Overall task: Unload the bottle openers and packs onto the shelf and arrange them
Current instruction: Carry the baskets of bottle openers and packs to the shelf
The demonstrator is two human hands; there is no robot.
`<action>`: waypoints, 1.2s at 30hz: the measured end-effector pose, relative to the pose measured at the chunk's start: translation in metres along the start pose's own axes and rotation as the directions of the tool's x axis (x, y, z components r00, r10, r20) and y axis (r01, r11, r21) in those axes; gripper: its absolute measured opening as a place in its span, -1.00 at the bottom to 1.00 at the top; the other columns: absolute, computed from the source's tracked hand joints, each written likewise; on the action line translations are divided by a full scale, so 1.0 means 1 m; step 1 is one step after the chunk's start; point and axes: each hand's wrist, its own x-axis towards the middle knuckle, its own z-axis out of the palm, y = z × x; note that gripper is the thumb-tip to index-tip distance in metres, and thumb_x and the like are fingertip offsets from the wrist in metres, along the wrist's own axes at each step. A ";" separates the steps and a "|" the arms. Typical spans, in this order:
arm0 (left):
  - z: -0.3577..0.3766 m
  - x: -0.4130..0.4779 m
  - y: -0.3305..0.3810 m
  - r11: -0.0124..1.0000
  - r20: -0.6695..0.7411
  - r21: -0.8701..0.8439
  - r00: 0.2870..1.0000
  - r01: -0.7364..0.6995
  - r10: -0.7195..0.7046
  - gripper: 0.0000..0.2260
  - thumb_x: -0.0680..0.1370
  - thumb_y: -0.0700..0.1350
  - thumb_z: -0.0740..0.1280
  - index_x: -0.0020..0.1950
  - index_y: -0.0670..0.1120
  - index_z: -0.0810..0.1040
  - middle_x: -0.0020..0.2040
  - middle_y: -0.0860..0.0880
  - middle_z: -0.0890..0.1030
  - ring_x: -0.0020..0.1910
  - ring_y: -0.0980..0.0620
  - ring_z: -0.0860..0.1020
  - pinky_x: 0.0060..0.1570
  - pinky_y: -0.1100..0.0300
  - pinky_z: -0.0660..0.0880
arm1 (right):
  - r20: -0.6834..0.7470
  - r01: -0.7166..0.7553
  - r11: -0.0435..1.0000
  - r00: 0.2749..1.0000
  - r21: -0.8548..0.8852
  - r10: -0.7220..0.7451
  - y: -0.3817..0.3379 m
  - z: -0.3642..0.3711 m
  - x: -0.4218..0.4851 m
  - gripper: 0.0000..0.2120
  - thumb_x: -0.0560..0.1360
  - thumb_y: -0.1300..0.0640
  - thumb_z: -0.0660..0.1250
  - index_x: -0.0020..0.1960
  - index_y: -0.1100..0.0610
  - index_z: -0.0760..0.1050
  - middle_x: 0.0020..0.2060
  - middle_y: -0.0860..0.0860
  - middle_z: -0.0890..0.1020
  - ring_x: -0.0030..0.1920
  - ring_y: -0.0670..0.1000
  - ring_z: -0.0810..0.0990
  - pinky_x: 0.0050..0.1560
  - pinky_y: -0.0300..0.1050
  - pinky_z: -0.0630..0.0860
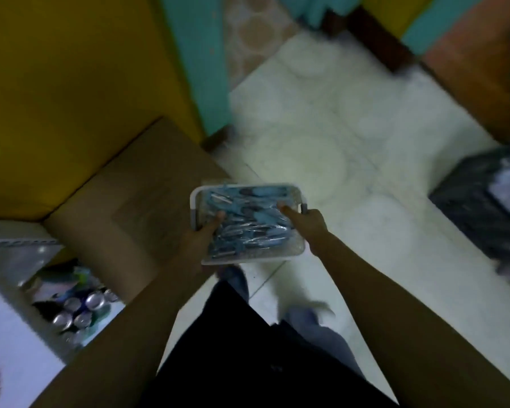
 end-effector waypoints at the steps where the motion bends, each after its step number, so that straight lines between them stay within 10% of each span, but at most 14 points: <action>1: 0.029 -0.010 -0.007 1.000 0.080 0.023 0.997 -0.010 0.009 -0.59 0.41 0.07 0.45 0.16 -0.13 0.59 0.05 -0.13 0.66 -0.03 -0.10 0.65 -0.09 0.00 0.59 | -0.045 -0.011 0.999 0.999 0.044 0.013 0.022 -0.031 -0.011 -0.17 0.36 -0.26 0.42 0.35 0.34 0.35 0.25 0.21 0.52 0.23 0.17 0.52 0.27 0.08 0.46; 4: 0.122 -0.042 -0.028 0.951 0.214 0.271 0.972 -0.150 0.093 -0.45 0.25 0.25 0.53 0.16 0.06 0.60 0.00 -0.04 0.67 -0.03 -0.11 0.63 -0.01 -0.16 0.57 | -0.168 -0.051 0.967 0.981 0.250 0.095 0.099 -0.121 -0.043 -0.14 0.34 -0.24 0.46 0.38 0.34 0.31 0.31 0.20 0.48 0.28 0.17 0.49 0.31 0.07 0.43; 7: 0.222 -0.085 -0.054 0.901 0.304 0.422 0.952 -0.100 -0.036 -0.13 0.09 0.27 0.57 0.32 -0.04 0.46 -0.17 0.02 0.69 -0.16 -0.01 0.67 -0.20 0.13 0.61 | -0.237 -0.066 0.868 0.949 0.492 0.206 0.184 -0.204 -0.077 -0.17 0.33 -0.18 0.49 0.36 0.33 0.34 0.25 0.22 0.51 0.20 0.18 0.55 0.24 0.04 0.50; 11: 0.354 -0.146 -0.095 0.750 0.428 0.624 0.899 -0.221 -0.091 -0.57 0.23 0.17 0.57 -0.07 0.05 0.48 -0.20 -0.10 0.68 -0.20 -0.08 0.65 -0.20 0.10 0.62 | -0.325 -0.026 0.685 0.867 0.728 0.378 0.284 -0.289 -0.125 -0.18 0.31 -0.19 0.51 0.33 0.33 0.37 0.20 0.22 0.54 0.14 0.19 0.57 0.19 0.04 0.53; 15: 0.466 -0.201 -0.131 0.568 0.557 0.734 0.808 -0.372 -0.191 -0.55 0.27 0.18 0.54 -0.03 -0.10 0.59 -0.15 -0.11 0.68 -0.19 -0.09 0.62 0.00 -0.02 0.57 | -0.364 0.102 0.470 0.779 0.877 0.510 0.355 -0.346 -0.163 -0.15 0.28 -0.19 0.53 0.34 0.32 0.37 0.23 0.22 0.53 0.18 0.20 0.55 0.23 0.09 0.50; 23: 0.678 -0.265 -0.199 0.260 0.707 0.689 0.548 -0.676 -0.447 -0.43 0.19 0.02 0.60 0.08 -0.23 0.59 0.00 -0.19 0.65 0.00 -0.16 0.61 0.11 -0.06 0.54 | -0.354 0.331 0.172 0.633 0.928 0.689 0.443 -0.450 -0.177 -0.14 0.16 -0.05 0.64 0.32 0.30 0.41 0.21 0.22 0.55 0.17 0.21 0.56 0.21 0.11 0.52; 28: 0.813 -0.284 -0.251 0.124 0.743 0.555 0.423 -0.823 -0.519 -0.68 0.32 -0.09 0.57 -0.02 -0.16 0.58 -0.08 -0.12 0.62 -0.10 -0.07 0.57 -0.19 0.18 0.47 | -0.334 0.429 0.087 0.544 0.899 0.770 0.478 -0.533 -0.171 -0.23 0.22 0.11 0.62 0.33 0.31 0.39 0.20 0.23 0.55 0.16 0.24 0.56 0.22 0.15 0.50; 36: 0.955 -0.331 -0.311 -0.021 0.668 0.426 0.330 -0.905 -0.668 -0.59 0.30 -0.04 0.57 0.02 -0.24 0.59 -0.09 -0.15 0.65 -0.13 -0.07 0.60 -0.12 0.12 0.54 | -0.187 0.564 -0.100 0.428 0.820 0.884 0.510 -0.618 -0.160 -0.34 0.26 0.14 0.60 0.25 0.31 0.44 0.08 0.22 0.61 0.04 0.21 0.62 0.11 0.10 0.57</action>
